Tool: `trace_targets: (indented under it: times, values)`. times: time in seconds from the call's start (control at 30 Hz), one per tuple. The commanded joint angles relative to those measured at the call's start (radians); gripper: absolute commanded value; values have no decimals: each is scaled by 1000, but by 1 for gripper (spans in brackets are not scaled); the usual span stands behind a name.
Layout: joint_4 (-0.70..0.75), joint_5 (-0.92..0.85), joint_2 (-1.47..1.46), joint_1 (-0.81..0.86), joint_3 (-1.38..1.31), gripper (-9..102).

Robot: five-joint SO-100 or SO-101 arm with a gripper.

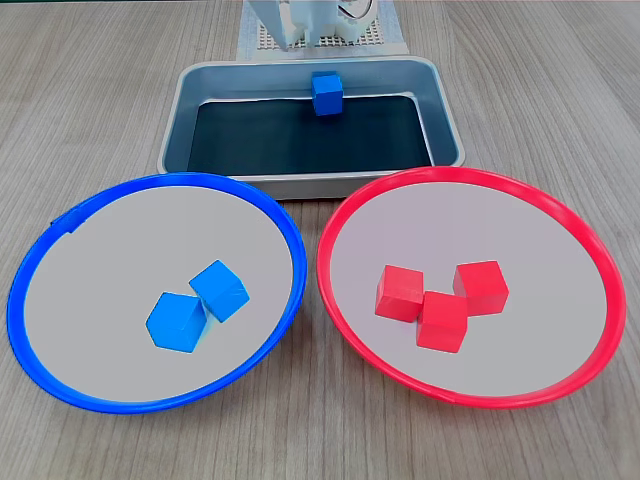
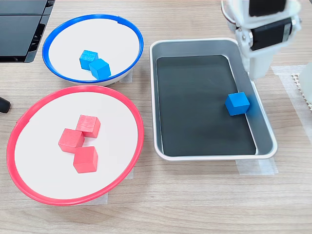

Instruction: Move six blocks tray to matching dishes

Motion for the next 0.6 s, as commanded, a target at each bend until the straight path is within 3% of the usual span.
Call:
trace_targets:
  times: [0.0,0.17,0.57]
  values:
    - [-14,84,9,-61,-2,8]
    - [-72,138,-3,-132,-17,14]
    - [-222,43,-34,-115,60,16]
